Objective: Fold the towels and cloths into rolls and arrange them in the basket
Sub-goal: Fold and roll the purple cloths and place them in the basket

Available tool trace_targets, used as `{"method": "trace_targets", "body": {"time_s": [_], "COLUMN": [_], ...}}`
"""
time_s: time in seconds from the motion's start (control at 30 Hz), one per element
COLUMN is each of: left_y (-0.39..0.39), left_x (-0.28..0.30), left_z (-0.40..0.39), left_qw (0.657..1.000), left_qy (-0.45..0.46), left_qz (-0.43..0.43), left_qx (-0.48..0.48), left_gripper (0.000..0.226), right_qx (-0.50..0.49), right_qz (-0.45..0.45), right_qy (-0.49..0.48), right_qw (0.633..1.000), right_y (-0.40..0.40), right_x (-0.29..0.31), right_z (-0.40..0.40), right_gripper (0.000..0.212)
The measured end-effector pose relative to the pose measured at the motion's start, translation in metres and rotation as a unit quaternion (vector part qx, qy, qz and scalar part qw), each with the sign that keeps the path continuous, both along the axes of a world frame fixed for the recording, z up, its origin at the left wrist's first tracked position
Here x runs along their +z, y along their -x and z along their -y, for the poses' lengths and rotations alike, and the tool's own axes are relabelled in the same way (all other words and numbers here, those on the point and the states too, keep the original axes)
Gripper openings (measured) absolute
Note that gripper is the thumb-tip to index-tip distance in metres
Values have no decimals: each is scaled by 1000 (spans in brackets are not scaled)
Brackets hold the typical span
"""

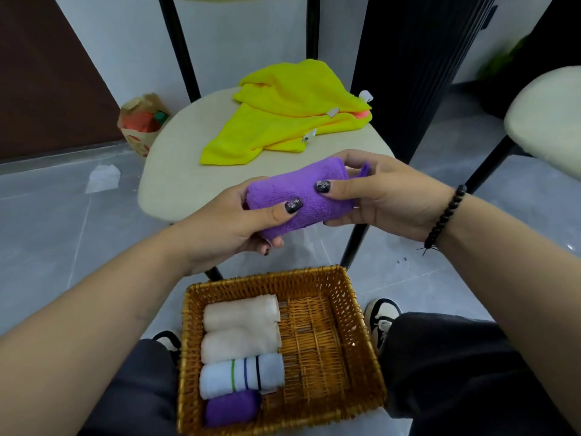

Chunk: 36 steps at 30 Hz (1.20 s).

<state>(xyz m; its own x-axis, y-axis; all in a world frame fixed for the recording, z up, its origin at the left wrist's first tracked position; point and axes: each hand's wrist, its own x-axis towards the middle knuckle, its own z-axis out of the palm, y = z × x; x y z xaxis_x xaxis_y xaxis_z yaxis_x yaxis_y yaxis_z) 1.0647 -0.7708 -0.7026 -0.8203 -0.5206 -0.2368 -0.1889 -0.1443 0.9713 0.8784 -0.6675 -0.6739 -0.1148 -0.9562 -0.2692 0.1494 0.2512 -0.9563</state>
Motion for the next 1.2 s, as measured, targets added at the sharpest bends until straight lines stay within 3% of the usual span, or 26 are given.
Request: {"method": "trace_targets", "body": {"time_s": [0.1, 0.27, 0.4, 0.53, 0.6, 0.73, 0.9, 1.1, 1.13, 1.2], "left_y": [-2, -9, -21, -35, -42, -51, -65, -87, -91, -99], "left_x": [-3, -9, -32, -84, -116, -168, -216, -248, -253, -263], "left_z": [-10, -34, -47, -72, -83, -100, -104, -95, -93, -89], "left_qw": [998, 983, 988, 984, 969, 964, 942, 915, 910, 903], "left_qy": [62, 167, 117, -149, -213, -179, -161, -141, -142, -143], "left_qz": [12, 38, 85, 86, 100, 184, 284, 377, 388, 405], "left_qx": [-24, -66, -49, 44, 76, 70, 74, 32, 28, 12], "left_gripper": [52, 37, 39, 24, 24, 17, 36, 35, 36, 36], "right_qx": [9, 60, 50, 7, -6, -21, -49, -4, 7, 27], "right_qz": [2, -73, -22, -15, -18, 18, 83, 20, 9, -11], "right_qy": [-2, -46, -103, -180, -225, -290, -352, -402, -409, -426], "right_qw": [1000, 995, 993, 984, 974, 957, 931, 916, 912, 904], "right_y": [-5, -18, -25, -41, -50, -63, -81, -102, -105, -109], "right_x": [-7, -28, -48, -91, -119, -175, -240, -292, -297, -315], "right_z": [-16, -40, -52, -60, -62, -64, -69, -63, -61, -61], "right_gripper": [41, 49, 48, 50, 42, 32, 35, 33, 39, 72]}}
